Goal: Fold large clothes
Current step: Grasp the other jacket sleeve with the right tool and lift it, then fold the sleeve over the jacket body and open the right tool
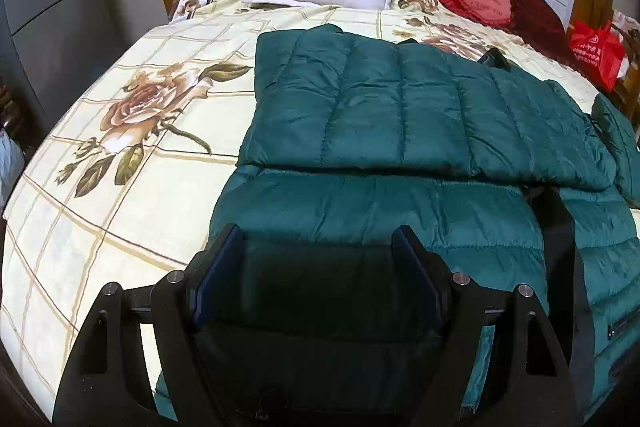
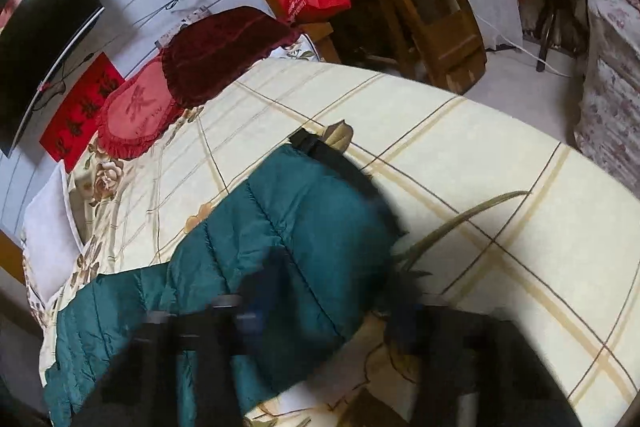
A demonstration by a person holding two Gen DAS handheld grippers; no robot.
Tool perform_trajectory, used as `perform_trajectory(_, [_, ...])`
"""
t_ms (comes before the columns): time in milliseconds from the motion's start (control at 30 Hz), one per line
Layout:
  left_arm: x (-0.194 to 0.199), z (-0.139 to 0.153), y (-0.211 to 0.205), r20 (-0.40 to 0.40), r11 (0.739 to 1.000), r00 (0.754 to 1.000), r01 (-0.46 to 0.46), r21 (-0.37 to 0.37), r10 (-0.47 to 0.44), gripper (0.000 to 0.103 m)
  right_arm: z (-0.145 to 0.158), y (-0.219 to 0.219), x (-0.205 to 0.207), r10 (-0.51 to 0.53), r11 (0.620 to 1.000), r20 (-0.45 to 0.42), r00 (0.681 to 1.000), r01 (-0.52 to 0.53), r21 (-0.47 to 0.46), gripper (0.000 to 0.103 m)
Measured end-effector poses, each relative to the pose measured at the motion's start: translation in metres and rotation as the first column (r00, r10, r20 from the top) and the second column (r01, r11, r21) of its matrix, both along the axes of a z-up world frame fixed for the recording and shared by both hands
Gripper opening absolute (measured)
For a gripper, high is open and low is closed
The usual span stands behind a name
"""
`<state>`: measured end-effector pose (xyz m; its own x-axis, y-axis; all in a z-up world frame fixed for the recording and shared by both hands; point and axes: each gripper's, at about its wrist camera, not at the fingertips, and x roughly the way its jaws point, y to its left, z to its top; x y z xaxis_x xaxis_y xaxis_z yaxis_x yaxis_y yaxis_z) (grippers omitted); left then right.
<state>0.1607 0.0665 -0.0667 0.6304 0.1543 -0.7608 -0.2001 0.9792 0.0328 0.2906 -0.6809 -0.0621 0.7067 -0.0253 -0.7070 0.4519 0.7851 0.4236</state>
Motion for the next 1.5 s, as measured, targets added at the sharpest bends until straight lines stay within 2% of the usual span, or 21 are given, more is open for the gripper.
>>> perform_trajectory(100, [0.000, 0.001, -0.001, 0.003, 1.000, 1.000, -0.002, 0.002, 0.002, 0.078, 0.005, 0.002, -0.009, -0.015, 1.000, 0.025, 1.000, 0.015, -0.025, 0.018])
perform_trajectory(267, [-0.001, 0.006, 0.002, 0.021, 1.000, 1.000, -0.015, 0.008, 0.015, 0.078, 0.048, 0.023, -0.027, -0.009, 0.992, 0.070, 0.998, 0.017, -0.125, 0.016])
perform_trajectory(400, [-0.001, 0.007, 0.000, 0.014, 0.999, 1.000, -0.016, 0.038, 0.016, 0.078, 0.093, 0.058, -0.047, 0.071, 0.984, 0.144, 0.987, -0.046, -0.174, 0.015])
perform_trajectory(467, [0.000, 0.006, -0.002, 0.003, 0.998, 1.000, -0.022, 0.065, 0.022, 0.078, 0.120, 0.103, -0.060, 0.163, 0.970, 0.188, 0.969, -0.122, -0.211, 0.015])
perform_trajectory(500, [0.001, 0.006, -0.003, 0.001, 0.997, 1.000, -0.022, 0.070, 0.022, 0.078, 0.120, 0.103, -0.060, 0.163, 0.970, 0.188, 0.969, -0.122, -0.211, 0.015])
perform_trajectory(600, [0.001, 0.006, -0.006, 0.005, 0.990, 0.999, -0.036, 0.135, 0.035, 0.078, 0.134, 0.161, -0.070, 0.251, 0.953, 0.214, 0.944, -0.202, -0.227, 0.015])
perform_trajectory(700, [0.003, 0.004, -0.009, -0.001, 0.976, 0.999, -0.045, 0.213, 0.047, 0.078, 0.138, 0.231, -0.077, 0.365, 0.918, 0.229, 0.902, -0.308, -0.249, 0.015])
perform_trajectory(833, [0.005, 0.000, -0.008, -0.023, 0.973, 0.999, -0.034, 0.227, 0.040, 0.078, 0.129, 0.323, -0.079, 0.503, 0.859, 0.235, 0.832, -0.451, -0.242, 0.015])
perform_trajectory(933, [0.006, 0.001, -0.005, -0.027, 0.979, 0.999, -0.034, 0.201, 0.040, 0.078, 0.109, 0.375, -0.076, 0.547, 0.836, 0.241, 0.801, -0.507, -0.213, 0.015])
perform_trajectory(1033, [0.008, 0.002, -0.003, -0.033, 0.984, 0.999, -0.033, 0.177, 0.040, 0.078, 0.080, 0.408, -0.071, 0.549, 0.834, 0.263, 0.794, -0.540, -0.113, 0.015])
perform_trajectory(1133, [0.010, 0.002, -0.003, -0.039, 0.987, 0.998, -0.034, 0.160, 0.041, 0.078, 0.046, 0.438, -0.070, 0.562, 0.822, 0.246, 0.790, -0.567, -0.054, 0.015])
perform_trajectory(1200, [0.010, 0.003, -0.003, -0.040, 0.987, 0.998, -0.035, 0.156, 0.042, 0.078, 0.032, 0.460, -0.069, 0.608, 0.791, 0.203, 0.768, -0.609, -0.063, 0.015])
perform_trajectory(1267, [0.010, 0.002, -0.005, -0.040, 0.986, 0.998, -0.032, 0.162, 0.039, 0.078, 0.024, 0.480, -0.064, 0.675, 0.737, 0.135, 0.725, -0.670, -0.086, 0.015])
perform_trajectory(1367, [0.011, 0.000, -0.005, -0.045, 0.986, 0.998, -0.033, 0.163, 0.040, 0.078, 0.021, 0.484, -0.066, 0.665, 0.746, 0.112, 0.738, -0.652, -0.132, 0.015])
perform_trajectory(1467, [0.011, -0.001, -0.005, -0.047, 0.986, 0.998, -0.032, 0.161, 0.040, 0.078, 0.012, 0.481, -0.061, 0.655, 0.756, 0.084, 0.751, -0.649, -0.085, 0.016])
perform_trajectory(1500, [0.011, -0.001, -0.005, -0.048, 0.987, 0.998, -0.033, 0.159, 0.041, 0.078, 0.012, 0.477, -0.059, 0.653, 0.758, 0.079, 0.753, -0.649, -0.066, 0.022])
